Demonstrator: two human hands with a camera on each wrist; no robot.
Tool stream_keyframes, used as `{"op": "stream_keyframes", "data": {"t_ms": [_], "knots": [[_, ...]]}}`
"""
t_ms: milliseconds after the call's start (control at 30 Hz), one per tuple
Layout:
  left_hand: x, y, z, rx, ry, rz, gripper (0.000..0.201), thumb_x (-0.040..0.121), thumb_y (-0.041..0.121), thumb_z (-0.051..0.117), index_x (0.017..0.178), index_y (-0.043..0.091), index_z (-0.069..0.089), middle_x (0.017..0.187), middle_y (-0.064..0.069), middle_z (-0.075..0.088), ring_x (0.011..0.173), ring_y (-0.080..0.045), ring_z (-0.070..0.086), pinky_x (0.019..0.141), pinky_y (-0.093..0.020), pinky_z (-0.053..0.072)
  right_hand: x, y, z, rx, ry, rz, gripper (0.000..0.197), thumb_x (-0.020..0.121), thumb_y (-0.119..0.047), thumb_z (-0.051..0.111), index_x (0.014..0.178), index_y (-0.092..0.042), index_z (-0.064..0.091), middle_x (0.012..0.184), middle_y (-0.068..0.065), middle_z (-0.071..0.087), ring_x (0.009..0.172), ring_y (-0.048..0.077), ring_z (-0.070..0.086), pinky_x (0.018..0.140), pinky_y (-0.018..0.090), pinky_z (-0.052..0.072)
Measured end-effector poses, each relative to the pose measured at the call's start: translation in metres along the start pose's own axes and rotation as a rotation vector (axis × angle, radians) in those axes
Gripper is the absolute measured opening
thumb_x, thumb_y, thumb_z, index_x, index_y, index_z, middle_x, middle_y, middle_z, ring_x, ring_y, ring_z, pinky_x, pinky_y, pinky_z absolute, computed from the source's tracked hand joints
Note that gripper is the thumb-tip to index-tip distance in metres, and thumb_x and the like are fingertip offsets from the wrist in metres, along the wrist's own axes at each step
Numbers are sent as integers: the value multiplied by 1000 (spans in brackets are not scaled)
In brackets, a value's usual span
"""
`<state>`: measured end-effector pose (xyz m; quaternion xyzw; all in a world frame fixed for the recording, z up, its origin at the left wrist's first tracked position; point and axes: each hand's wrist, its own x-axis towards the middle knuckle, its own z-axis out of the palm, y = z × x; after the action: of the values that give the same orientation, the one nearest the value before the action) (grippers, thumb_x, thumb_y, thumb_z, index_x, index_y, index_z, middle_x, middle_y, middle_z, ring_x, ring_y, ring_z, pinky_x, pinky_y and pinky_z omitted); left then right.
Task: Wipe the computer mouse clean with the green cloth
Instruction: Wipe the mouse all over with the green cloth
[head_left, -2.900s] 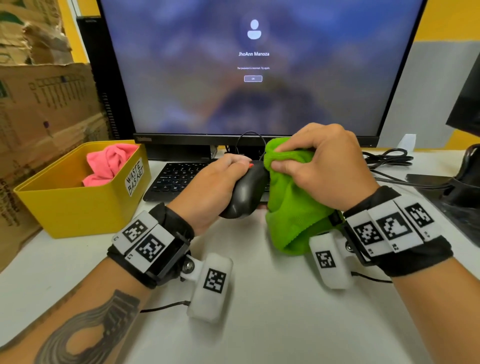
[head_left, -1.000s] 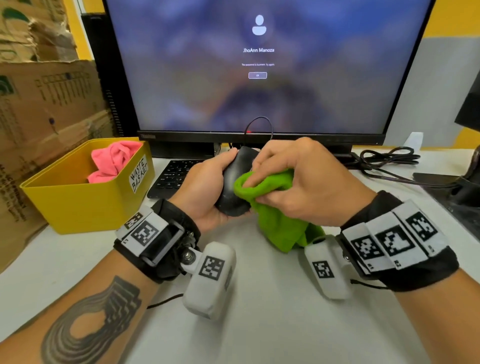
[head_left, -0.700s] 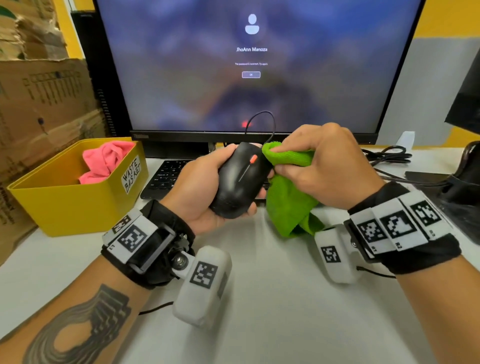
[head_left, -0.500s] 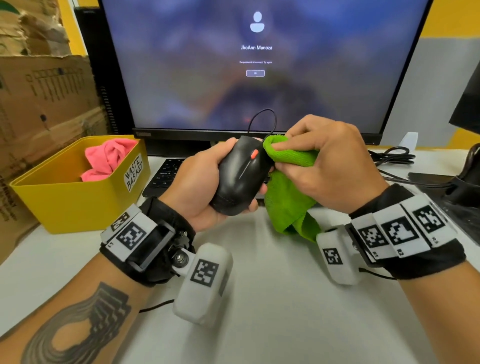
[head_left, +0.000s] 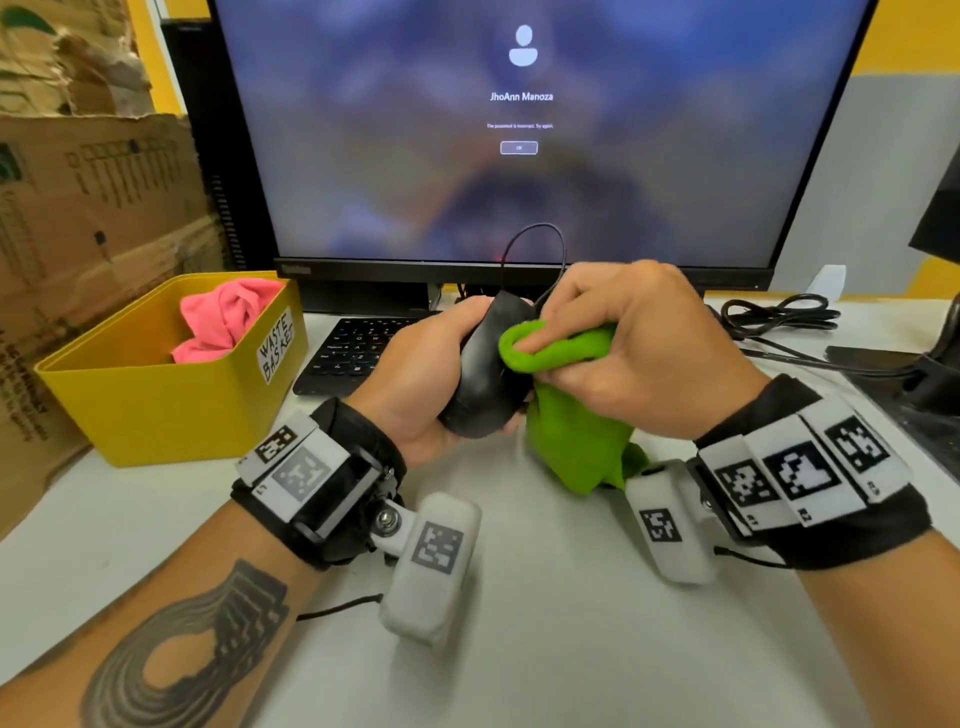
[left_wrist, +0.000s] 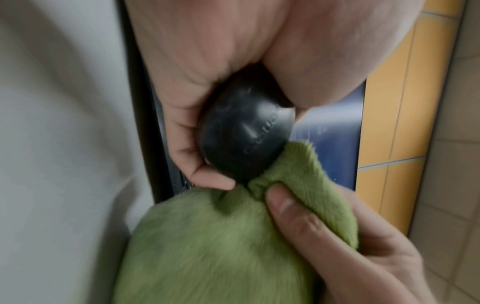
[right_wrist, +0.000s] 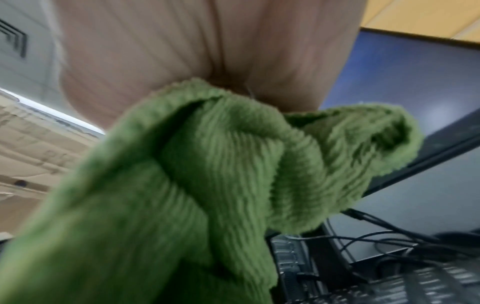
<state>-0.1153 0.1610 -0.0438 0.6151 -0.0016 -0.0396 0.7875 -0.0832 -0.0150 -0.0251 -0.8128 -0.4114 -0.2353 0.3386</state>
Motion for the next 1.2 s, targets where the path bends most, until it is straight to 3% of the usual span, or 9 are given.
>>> {"op": "stream_keyframes", "data": {"t_ms": [167,267,367,433,633,800,933,1033,1200], "knots": [[-4,-3,6,60,-64,-7,33,105,36,49,118,12,69,96,-19,66,78,-35,66,53,-34,51,0,13,-12,-124,162,104,11,78,-23,86,88,-26,84,83,-7,72,75,11,68,72,25,54],[-3,-3,4,44,-18,-6,37,106,39,48,113,9,70,87,-18,68,64,-30,67,52,-34,52,-1,0,-4,-28,45,23,12,77,-20,86,89,-22,85,84,-7,68,74,7,64,68,17,50],[-2,-2,0,9,26,-10,34,106,41,49,107,14,69,75,-14,65,55,-29,62,54,-37,53,-2,-17,8,76,-156,-37,16,73,-16,86,89,-21,85,86,-5,68,78,12,66,72,27,53],[0,-1,-2,9,52,-6,33,106,42,49,101,17,69,71,-13,64,53,-29,61,54,-37,54,0,-18,9,82,-185,-24,20,72,-12,87,89,-23,85,85,-6,69,78,12,67,73,28,54],[-1,-5,5,92,0,-19,36,105,39,46,113,13,69,94,-24,66,79,-37,64,52,-36,55,1,6,-9,-115,123,103,13,79,-24,83,91,-29,83,85,-5,76,78,15,71,75,33,57],[0,-7,5,77,-24,-11,62,108,57,30,118,9,68,88,-21,63,66,-30,62,55,-32,51,-1,-7,-1,-61,-15,43,17,81,-20,83,96,-28,84,87,-6,69,78,9,65,72,22,50],[3,-8,0,79,5,-3,91,100,75,25,123,-5,62,95,-23,58,75,-30,58,60,-31,46,-1,-23,10,-20,-156,-26,20,79,-13,81,95,-25,84,87,-4,66,79,5,62,71,14,47],[2,-7,3,85,-56,-23,94,96,81,19,115,0,62,96,-24,57,69,-28,57,56,-29,47,2,-14,2,-32,-101,33,19,79,-18,83,95,-29,84,83,-4,68,78,11,65,70,20,49],[-1,-7,7,158,-134,-59,102,94,82,11,132,3,62,104,-19,65,74,-28,62,56,-31,52,1,3,-10,-137,22,149,17,82,-20,82,95,-32,83,85,-4,67,79,15,63,70,21,40]]}}
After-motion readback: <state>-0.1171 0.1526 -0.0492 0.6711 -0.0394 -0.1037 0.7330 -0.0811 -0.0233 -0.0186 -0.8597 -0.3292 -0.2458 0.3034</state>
